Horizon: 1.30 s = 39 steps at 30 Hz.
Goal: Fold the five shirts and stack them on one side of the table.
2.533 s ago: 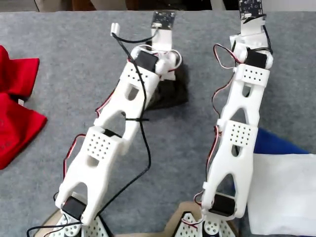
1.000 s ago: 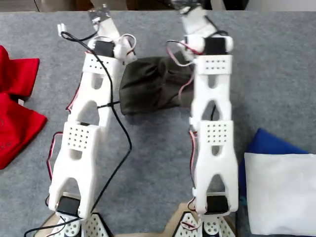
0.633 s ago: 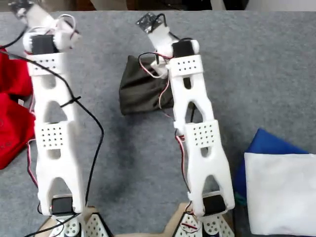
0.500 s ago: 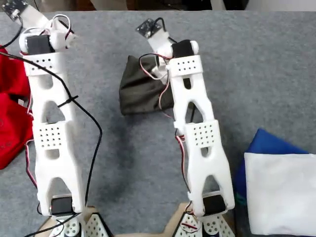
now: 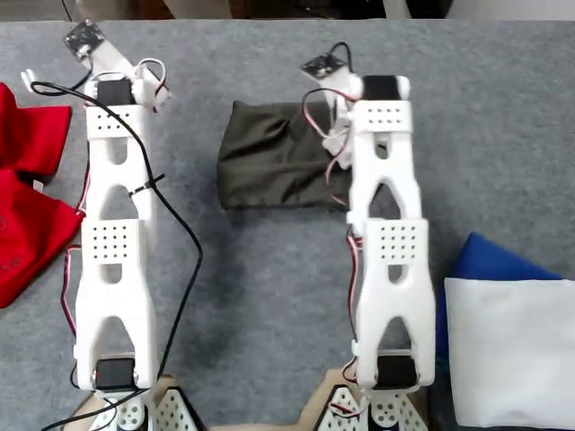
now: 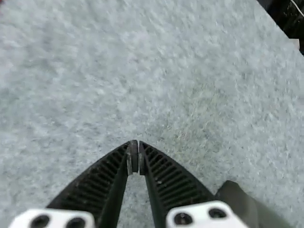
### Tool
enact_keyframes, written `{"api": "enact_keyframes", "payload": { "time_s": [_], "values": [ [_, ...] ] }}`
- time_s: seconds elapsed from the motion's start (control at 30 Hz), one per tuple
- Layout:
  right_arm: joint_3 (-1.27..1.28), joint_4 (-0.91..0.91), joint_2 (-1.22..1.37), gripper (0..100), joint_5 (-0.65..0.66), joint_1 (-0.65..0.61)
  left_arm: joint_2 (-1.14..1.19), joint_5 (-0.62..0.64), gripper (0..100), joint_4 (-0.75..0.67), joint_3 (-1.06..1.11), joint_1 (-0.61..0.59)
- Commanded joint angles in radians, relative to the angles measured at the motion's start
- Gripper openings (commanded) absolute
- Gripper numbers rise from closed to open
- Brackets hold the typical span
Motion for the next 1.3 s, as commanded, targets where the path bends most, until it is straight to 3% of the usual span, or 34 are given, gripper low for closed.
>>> {"api": "enact_keyframes", "payload": {
  "time_s": [0.0, 0.3, 0.43, 0.53, 0.7, 1.27],
  "values": [
    [0.071, 0.021, -0.145, 0.5, 0.011, 0.030, 0.002, -0.041, 2, -0.031, -0.008, 0.026],
    [0.383, 0.014, -0.390, 0.5, 0.034, 0.033, 0.002, -0.072, 2, -0.011, -0.023, 0.069],
    [0.377, -0.029, -0.433, 0.5, 0.032, 0.074, -0.059, -0.072, 2, 0.137, -0.158, 0.124],
    [0.352, -0.015, -0.444, 0.5, 0.032, 0.087, -0.062, -0.066, 2, 0.215, -0.153, 0.230],
    [0.355, 0.012, -0.444, 0.5, 0.032, 0.099, -0.064, -0.028, 2, 0.264, -0.157, 0.318],
    [0.495, 0.012, -0.490, 0.5, 0.009, 0.027, 0.007, -0.031, 2, 0.091, 0.009, 0.293]
  ]
}}
